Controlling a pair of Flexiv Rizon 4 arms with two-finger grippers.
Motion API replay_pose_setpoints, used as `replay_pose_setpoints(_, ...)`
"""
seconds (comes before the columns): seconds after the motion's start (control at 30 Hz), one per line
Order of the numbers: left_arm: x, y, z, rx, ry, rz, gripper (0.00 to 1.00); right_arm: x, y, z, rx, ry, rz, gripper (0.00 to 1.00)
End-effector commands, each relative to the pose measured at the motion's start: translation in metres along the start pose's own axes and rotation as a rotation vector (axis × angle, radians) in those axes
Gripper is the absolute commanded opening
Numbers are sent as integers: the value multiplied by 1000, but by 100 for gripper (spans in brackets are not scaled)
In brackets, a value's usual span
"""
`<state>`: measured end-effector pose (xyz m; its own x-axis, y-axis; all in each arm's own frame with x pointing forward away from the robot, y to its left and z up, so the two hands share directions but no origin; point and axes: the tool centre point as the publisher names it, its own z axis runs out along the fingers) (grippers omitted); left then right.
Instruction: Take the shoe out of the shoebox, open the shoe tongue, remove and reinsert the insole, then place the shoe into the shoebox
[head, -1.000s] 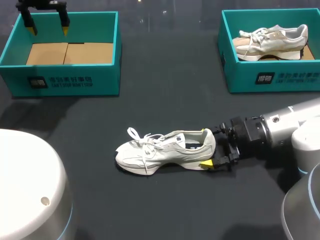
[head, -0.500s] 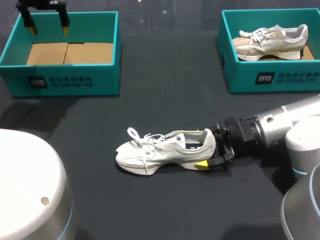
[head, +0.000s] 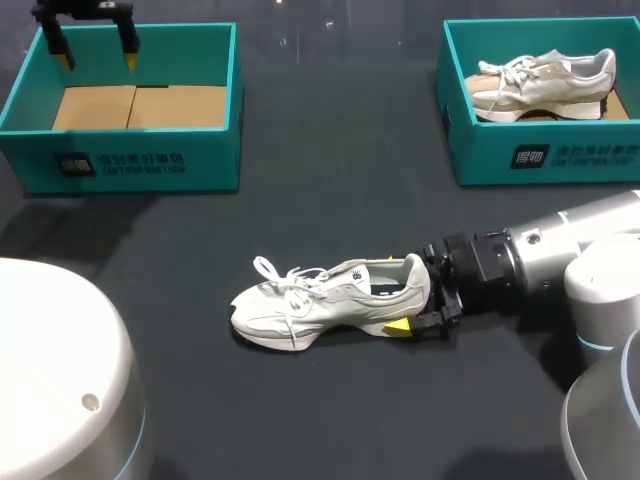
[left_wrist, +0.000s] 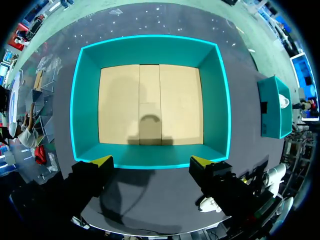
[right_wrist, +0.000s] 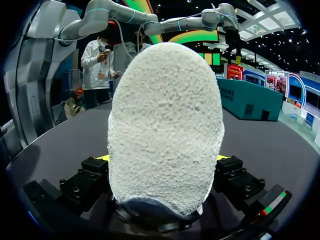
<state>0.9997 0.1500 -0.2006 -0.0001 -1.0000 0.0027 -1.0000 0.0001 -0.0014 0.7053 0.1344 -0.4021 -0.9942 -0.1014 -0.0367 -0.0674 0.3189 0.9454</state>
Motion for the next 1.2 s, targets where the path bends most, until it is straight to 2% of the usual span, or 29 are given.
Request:
replay_pose_setpoints(0.03, 0, 0, 0, -1, -1, 0, 100, 1, 2, 2, 0, -17, -4, 100)
replay_pose_setpoints(0.4, 0, 0, 0, -1, -1, 0, 100, 1, 5, 1, 4, -29, -9, 100)
replay_pose_setpoints(0.43, 0, 0, 0, -1, -1, 0, 100, 2, 5, 1, 3, -29, -9, 53)
replay_pose_setpoints(0.47, 0, 0, 0, -1, -1, 0, 100, 2, 6, 2, 4, -28, -10, 18)
replay_pose_setpoints(0.5, 0, 0, 0, -1, -1, 0, 100, 2, 6, 2, 5, -28, -10, 0)
replay_pose_setpoints(1.2, 0, 0, 0, -1, -1, 0, 100, 6, 5, 7, 7, -12, -9, 0)
